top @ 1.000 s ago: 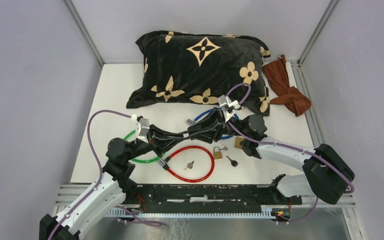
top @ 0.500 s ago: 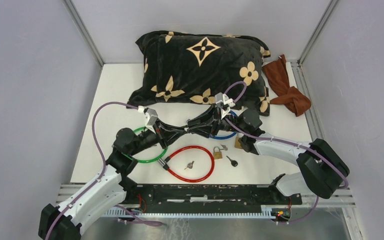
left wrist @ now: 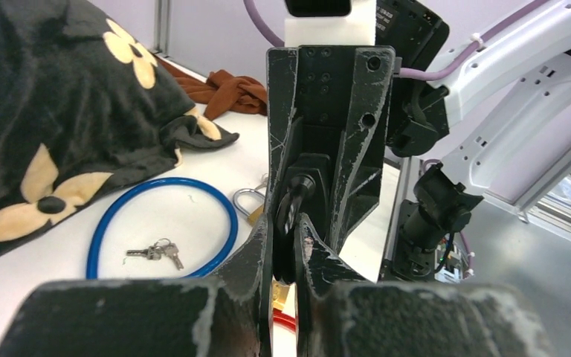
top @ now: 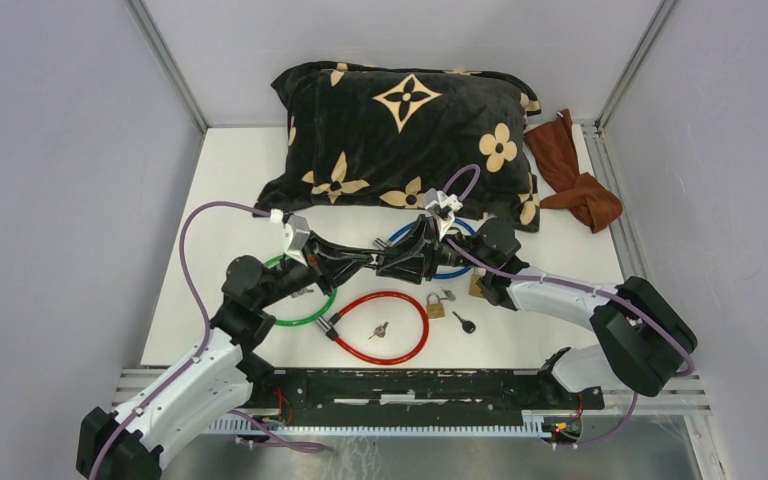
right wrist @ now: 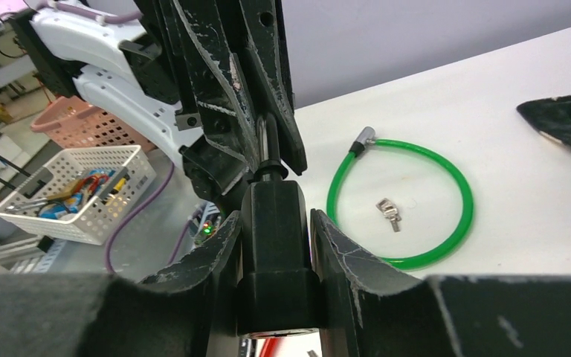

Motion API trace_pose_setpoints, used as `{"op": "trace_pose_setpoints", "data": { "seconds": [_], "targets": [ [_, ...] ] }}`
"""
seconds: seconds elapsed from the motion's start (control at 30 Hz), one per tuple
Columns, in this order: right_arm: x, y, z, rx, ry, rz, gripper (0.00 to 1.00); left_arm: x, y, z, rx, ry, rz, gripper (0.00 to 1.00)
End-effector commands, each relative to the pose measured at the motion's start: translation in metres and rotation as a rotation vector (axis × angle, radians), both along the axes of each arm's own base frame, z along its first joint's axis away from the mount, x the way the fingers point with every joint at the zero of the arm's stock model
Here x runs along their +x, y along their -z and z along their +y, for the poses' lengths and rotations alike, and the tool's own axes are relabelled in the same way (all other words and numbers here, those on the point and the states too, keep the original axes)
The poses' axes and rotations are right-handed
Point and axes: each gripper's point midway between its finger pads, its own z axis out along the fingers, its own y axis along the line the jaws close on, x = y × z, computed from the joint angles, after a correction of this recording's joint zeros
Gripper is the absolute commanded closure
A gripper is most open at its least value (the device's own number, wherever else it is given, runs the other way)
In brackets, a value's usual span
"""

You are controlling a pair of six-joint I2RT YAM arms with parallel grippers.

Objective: Lock with the key
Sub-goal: Lock the lock.

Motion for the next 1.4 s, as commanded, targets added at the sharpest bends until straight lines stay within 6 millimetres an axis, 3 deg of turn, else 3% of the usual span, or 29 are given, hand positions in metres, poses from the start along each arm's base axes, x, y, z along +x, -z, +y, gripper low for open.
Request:
{"op": "trace_pose_setpoints", "data": {
  "seconds": [0.0, 0.1, 0.33, 0.53, 0.7, 0.9, 1.13, 1.27, 1.33, 1.37],
  "targets": [
    [0.024, -0.093, -0.023, 0.289, 0.184, -0.065, 1.00, -0.044, 0.029, -0.017, 0.020, 0.214, 0.072, 0.98],
    [0.032, -0.102, -0.017, 0.261, 0.219, -0.084, 1.00, -0.042, 0.032, -0.017, 0.007, 0.194, 0.087, 0.98],
    [0.035, -0.080, -0.006, 0.228, 0.229, -0.026, 1.00, -0.056, 0.021, -0.030, -0.014, 0.260, 0.038, 0.98],
    [0.046, -0.111, -0.003, 0.227, 0.263, -0.112, 1.00, -0.059, 0.048, -0.033, -0.012, 0.263, 0.187, 0.98],
    [0.049, -0.109, 0.001, 0.222, 0.257, -0.097, 1.00, -0.062, 0.049, -0.035, -0.017, 0.276, 0.218, 0.98],
    [0.053, -0.083, 0.004, 0.171, 0.269, -0.052, 1.00, -0.075, 0.041, -0.045, -0.014, 0.343, 0.152, 0.98],
    [0.063, -0.075, 0.016, 0.146, 0.253, -0.060, 1.00, -0.097, 0.042, -0.056, 0.004, 0.452, 0.143, 0.98],
    [0.053, -0.043, 0.017, 0.087, 0.171, -0.022, 1.00, -0.099, 0.021, -0.055, -0.013, 0.469, 0.042, 0.98],
    [0.045, -0.022, 0.009, 0.059, 0.148, 0.022, 1.00, -0.084, -0.003, -0.048, -0.046, 0.414, -0.025, 0.98],
    [0.043, -0.023, 0.004, 0.081, 0.146, 0.036, 1.00, -0.073, -0.015, -0.043, -0.070, 0.373, -0.042, 0.98]
  ]
}}
